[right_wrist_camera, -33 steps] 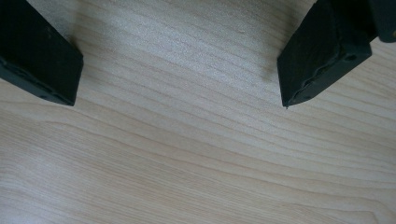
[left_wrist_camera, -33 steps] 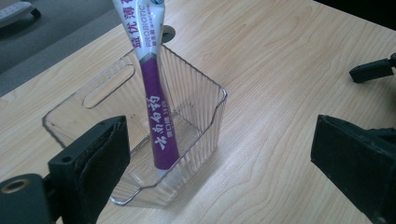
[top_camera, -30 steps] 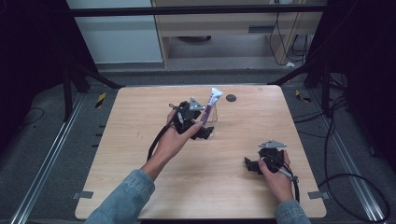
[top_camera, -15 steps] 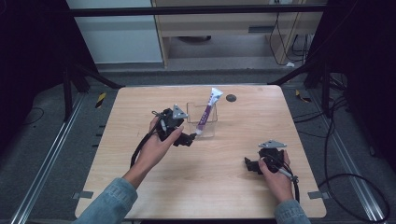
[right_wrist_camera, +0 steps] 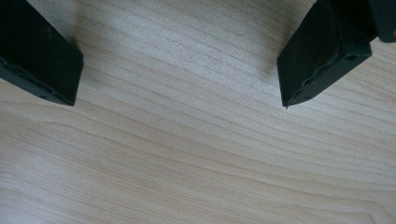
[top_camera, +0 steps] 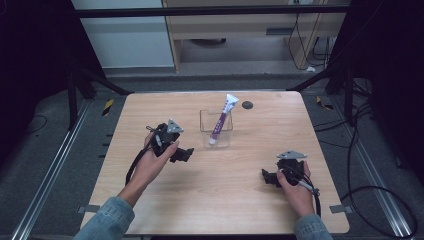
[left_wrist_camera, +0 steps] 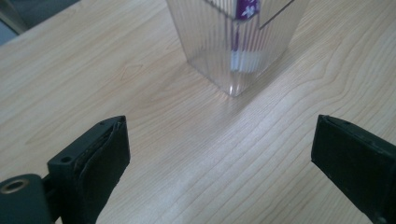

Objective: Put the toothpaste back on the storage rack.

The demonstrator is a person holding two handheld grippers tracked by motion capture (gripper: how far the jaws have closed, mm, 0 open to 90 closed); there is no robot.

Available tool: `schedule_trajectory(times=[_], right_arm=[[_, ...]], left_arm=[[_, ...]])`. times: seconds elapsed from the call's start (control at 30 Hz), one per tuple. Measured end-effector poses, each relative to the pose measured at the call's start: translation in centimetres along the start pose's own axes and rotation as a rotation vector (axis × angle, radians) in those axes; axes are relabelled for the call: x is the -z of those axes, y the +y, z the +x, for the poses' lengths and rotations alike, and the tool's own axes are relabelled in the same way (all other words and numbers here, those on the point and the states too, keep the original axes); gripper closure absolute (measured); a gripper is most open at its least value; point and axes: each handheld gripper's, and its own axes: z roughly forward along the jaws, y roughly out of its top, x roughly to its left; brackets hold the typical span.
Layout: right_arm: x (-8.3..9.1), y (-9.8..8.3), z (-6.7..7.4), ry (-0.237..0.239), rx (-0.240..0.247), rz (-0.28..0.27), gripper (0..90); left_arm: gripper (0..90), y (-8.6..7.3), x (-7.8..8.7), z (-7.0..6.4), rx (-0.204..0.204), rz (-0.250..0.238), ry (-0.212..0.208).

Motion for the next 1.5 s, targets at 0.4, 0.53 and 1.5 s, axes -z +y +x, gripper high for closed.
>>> schedule_trajectory(times=[0.4,0.53,1.5], right_arm=[[0.0,0.0,0.0,-0.001,-0.002,-0.001,0.6],[0.0,0.0,0.0,-0.001,-0.002,-0.001,0.6],[0.0,0.0,0.0,-0.001,-0.002,-0.001,0.6]], left_arm=[[5.4,-3.7,-1.1,4.9,0.258,-0.003,-0.054],[6.8,-4.9,-0.8,6.5,0.303,-0.006,-0.023],[6.3,-9.9,-1.7,9.4,0.298,0.001,0.041]])
